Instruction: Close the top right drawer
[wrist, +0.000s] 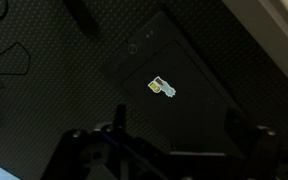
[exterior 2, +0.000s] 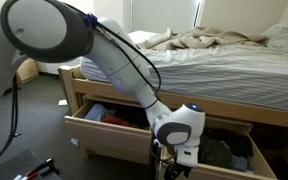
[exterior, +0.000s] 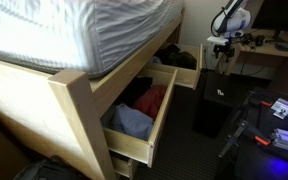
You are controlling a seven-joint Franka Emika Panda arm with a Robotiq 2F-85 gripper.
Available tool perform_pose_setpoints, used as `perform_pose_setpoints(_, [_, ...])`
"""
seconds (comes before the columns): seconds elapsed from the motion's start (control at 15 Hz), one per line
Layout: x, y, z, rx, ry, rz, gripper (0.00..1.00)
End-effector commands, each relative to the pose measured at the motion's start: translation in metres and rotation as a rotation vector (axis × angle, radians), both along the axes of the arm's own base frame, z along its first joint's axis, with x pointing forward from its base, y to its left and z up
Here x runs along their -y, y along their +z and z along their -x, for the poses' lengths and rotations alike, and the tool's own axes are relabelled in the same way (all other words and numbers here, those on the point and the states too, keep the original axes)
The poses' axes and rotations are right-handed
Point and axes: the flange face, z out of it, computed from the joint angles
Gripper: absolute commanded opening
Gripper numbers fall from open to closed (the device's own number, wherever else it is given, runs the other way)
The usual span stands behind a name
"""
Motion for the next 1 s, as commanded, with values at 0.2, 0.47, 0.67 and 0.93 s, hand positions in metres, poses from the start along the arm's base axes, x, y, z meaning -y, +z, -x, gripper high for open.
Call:
perform_pose_setpoints(0.2, [0.001,-0.003,-0.015,0.04,-0.049,-0.137,1.0])
perform_pose_setpoints(0.47, [0.003,-0.069,-0.014,-0.056,-0.173,-0.327,1.0])
perform_pose_setpoints(0.67, [0.011,-0.096,-0.012,-0.074,-0.276,-0.408,1.0])
perform_pose_setpoints(0.93, [0.003,-0.095,-0.005,-0.094,-0.23,-0.356,1.0])
